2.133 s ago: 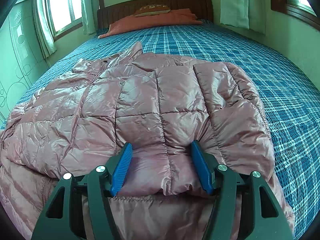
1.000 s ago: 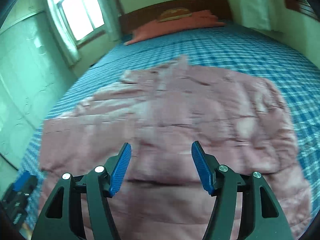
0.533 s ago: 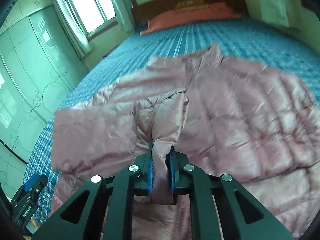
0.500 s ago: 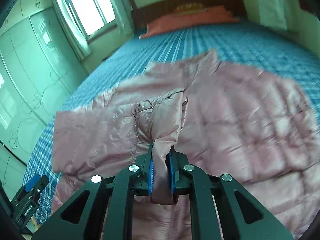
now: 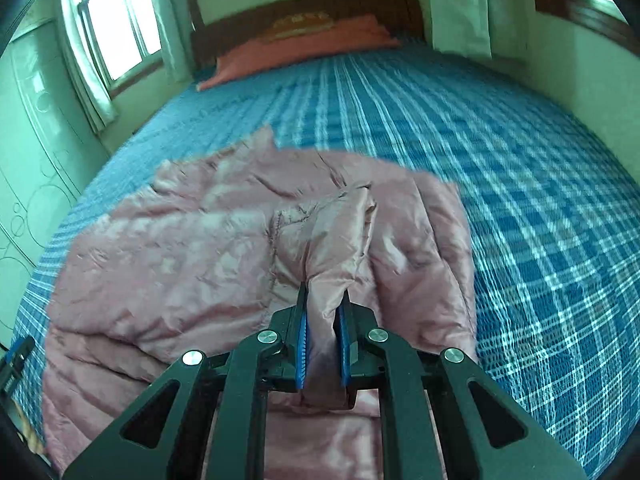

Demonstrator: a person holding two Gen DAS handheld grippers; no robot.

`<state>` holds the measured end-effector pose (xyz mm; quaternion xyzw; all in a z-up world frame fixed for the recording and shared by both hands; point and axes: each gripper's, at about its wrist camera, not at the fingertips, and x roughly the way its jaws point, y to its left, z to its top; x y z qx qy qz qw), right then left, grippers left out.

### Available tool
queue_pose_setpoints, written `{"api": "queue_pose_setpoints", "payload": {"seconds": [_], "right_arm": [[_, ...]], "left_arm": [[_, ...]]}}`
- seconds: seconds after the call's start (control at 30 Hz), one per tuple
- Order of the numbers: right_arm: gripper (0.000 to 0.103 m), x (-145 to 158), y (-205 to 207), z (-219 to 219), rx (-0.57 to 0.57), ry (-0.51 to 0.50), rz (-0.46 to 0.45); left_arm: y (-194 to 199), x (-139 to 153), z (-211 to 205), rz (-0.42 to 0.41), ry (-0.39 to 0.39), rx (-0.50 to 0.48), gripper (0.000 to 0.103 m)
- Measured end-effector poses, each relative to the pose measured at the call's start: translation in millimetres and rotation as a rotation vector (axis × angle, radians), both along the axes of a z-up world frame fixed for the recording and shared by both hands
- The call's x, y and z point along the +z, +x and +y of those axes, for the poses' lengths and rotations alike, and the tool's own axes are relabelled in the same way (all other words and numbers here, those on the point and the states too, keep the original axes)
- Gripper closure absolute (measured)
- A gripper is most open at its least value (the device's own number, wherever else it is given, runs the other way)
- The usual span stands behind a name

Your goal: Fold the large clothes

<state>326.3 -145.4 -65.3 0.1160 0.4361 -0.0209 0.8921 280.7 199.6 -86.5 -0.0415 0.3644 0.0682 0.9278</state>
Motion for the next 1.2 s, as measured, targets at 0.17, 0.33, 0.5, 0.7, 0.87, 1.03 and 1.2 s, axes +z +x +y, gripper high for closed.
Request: {"api": "queue_pose_setpoints", "payload": {"seconds": [0.17,0.33,0.5,0.7,0.87,1.03,1.2], "right_arm": [[0.065,14,-15,-2,-0.090,-0.035,-0.087],[0.065,18,-12,24,-0.032,-0.087,-0.151],[0.065,-37,13,37,0.070,-0.035,0.008],[0.065,-14,9,28,0.054,0.020,-0.043],[0.065,-6,34,23,0.016,-0.009,-0.068],[0.064,-33,58,22,0.019,-0.053,-0.005],[0.064,-37,57,23,0.027,-0.065,-0.021]], "left_arm": [[28,-1,-9,0.004,0.020,-0.002,0.039],[60,-5,-14,-0.004,0.029,0.023,0.039],[88,-35,-11,0.101,0.072,0.060,0.038],[86,-30,-3,0.127,0.024,0.067,0.038],[83,4,-10,-0.016,0.000,0.056,0.037],[122,-23,-13,0.074,0.012,0.070,0.037],[136,-52,-6,0.158,-0.019,0.069,0.032]]}}
